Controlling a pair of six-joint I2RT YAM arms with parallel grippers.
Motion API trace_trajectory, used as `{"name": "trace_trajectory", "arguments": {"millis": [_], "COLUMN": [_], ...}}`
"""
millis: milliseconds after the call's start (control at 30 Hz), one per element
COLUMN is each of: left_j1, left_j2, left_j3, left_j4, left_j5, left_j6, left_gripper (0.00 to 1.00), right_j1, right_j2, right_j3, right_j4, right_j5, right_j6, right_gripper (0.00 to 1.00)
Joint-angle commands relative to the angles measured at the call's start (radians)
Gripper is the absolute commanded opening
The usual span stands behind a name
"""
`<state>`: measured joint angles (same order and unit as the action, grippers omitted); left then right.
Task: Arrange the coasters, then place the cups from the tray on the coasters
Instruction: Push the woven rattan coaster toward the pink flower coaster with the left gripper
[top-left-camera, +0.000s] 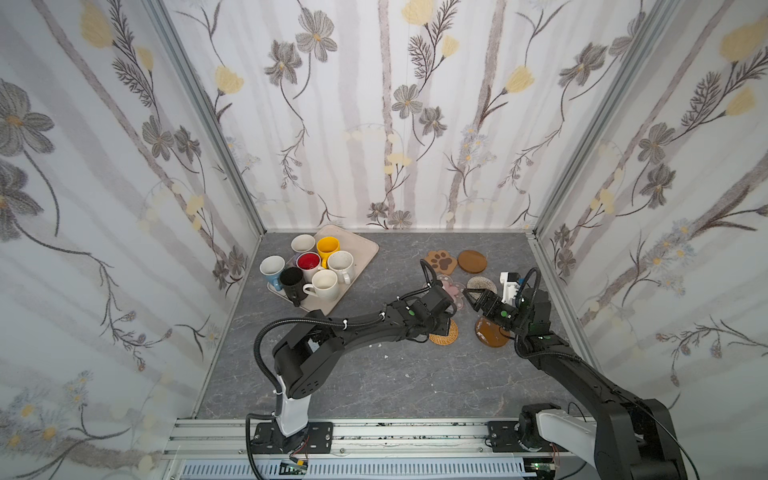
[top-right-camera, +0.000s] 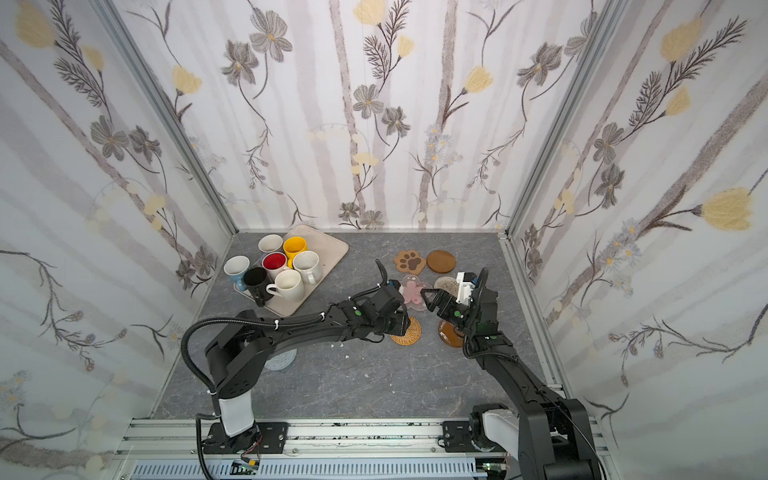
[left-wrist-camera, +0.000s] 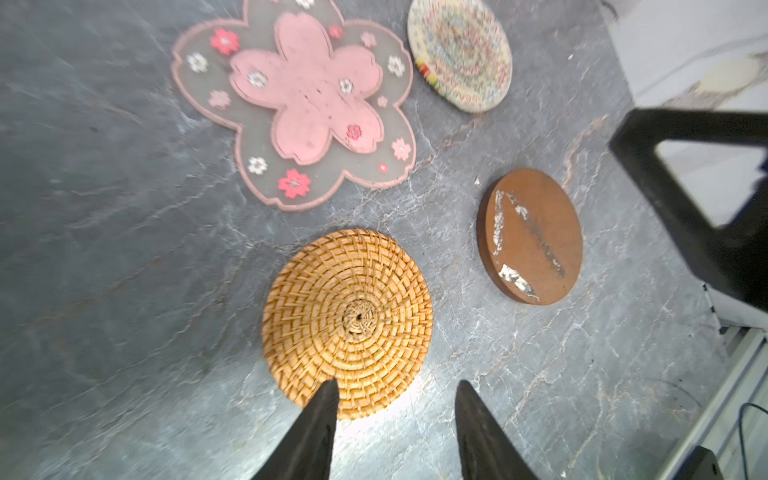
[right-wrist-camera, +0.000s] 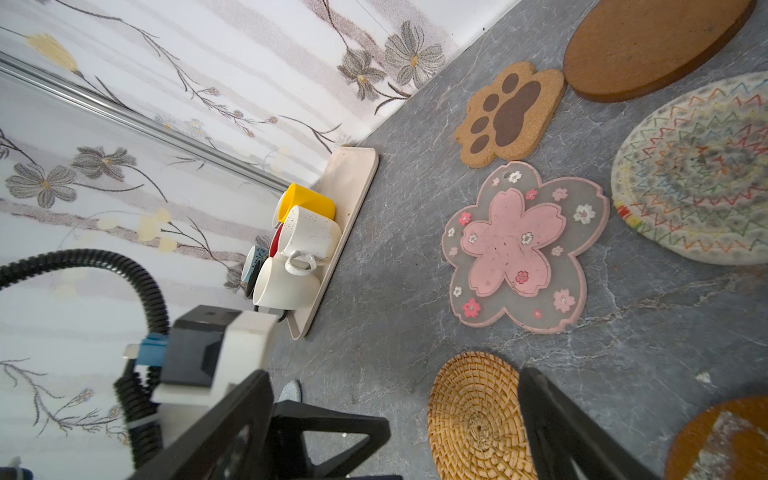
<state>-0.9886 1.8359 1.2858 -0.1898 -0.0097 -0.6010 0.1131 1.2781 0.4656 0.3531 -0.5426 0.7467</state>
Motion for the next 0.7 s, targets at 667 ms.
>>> {"name": "trace_trajectory", "arguments": {"millis": [667], "left_j1": [0.291], "left_j2": [-0.734], "left_j3": [-0.754], "left_j4": [-0.079], "left_j5": [-0.205], "left_j6": [-0.190], "left_gripper": [0.54], "right_j1": [0.179], "right_j2": [0.056], "right_j3": [0.095], "right_j4": [-0.109], "right_j5": [0.104], "right_j6": [-0.071], "right_gripper": [0.94]}}
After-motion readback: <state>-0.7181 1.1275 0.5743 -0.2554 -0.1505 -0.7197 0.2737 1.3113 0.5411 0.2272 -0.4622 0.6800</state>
